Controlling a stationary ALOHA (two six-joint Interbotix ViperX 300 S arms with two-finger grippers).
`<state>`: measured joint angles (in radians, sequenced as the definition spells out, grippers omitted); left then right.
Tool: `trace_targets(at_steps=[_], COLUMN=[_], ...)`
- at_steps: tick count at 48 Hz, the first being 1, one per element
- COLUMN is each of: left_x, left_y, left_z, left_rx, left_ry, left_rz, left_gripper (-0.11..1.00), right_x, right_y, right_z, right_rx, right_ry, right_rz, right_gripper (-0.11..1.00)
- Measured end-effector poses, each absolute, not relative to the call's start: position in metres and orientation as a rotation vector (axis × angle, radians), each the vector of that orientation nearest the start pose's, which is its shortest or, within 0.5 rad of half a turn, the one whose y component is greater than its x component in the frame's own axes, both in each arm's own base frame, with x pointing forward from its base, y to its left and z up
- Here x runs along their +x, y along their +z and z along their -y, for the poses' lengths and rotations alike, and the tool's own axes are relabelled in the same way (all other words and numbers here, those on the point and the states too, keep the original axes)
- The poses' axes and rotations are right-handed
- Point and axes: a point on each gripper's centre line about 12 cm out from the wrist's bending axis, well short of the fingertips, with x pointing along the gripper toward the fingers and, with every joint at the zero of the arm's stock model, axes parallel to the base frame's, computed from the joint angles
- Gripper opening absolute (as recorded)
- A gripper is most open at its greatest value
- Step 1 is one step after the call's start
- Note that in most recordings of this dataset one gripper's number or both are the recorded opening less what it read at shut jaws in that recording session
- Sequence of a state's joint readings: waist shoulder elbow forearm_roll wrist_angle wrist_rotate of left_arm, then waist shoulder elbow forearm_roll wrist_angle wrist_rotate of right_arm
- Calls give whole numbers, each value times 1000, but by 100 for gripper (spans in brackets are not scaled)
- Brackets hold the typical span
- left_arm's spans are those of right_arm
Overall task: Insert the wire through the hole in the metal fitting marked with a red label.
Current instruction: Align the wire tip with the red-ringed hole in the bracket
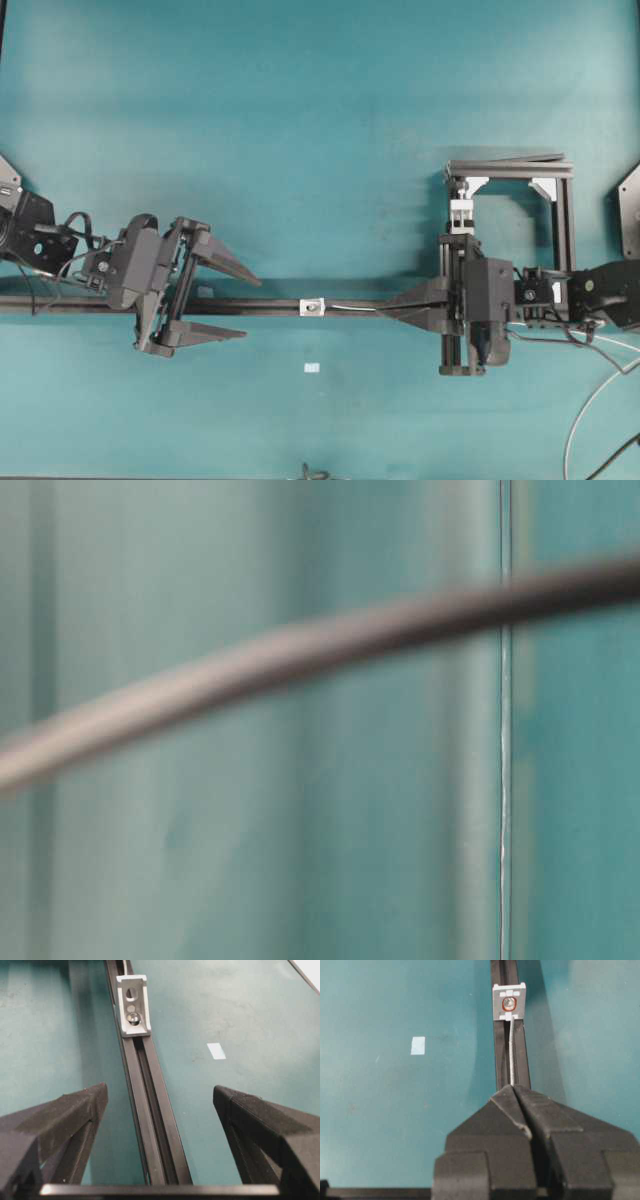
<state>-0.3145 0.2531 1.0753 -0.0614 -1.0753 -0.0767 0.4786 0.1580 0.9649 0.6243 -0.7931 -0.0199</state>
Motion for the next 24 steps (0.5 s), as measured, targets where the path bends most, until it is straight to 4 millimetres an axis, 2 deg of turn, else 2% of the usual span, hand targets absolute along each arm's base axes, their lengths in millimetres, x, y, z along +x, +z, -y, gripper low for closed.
trace_targets(at_steps=[24], left_x=[306], left_y=[82], left_z=[93], left_rx=[-59], left_ry=[-246], left_rz=[-261], left_gripper=[59], right_x=[320], right_y=[94], right_z=[-110], right_rx=[244], right_ry=[-45], right_rz=[-391], right_gripper=[-1])
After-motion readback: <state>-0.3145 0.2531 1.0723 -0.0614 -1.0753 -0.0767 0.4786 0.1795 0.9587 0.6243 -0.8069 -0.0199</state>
